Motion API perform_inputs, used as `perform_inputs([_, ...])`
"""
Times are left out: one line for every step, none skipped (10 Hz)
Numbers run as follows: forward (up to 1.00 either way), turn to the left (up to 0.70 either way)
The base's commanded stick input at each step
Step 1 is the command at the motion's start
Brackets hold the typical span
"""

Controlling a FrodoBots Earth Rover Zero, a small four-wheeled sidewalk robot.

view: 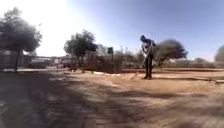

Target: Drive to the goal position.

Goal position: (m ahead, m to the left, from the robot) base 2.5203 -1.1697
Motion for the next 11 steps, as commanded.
perform_inputs([0.0, 0.0])
perform_inputs([0.0, 0.0])
perform_inputs([0.0, 0.0])
perform_inputs([0.0, 0.0])
perform_inputs([0.0, 0.0])
perform_inputs([0.0, 0.0])
perform_inputs([0.0, -0.45])
perform_inputs([0.0, -0.24])
perform_inputs([0.0, -0.04])
perform_inputs([0.0, 0.0])
perform_inputs([0.0, 0.0])
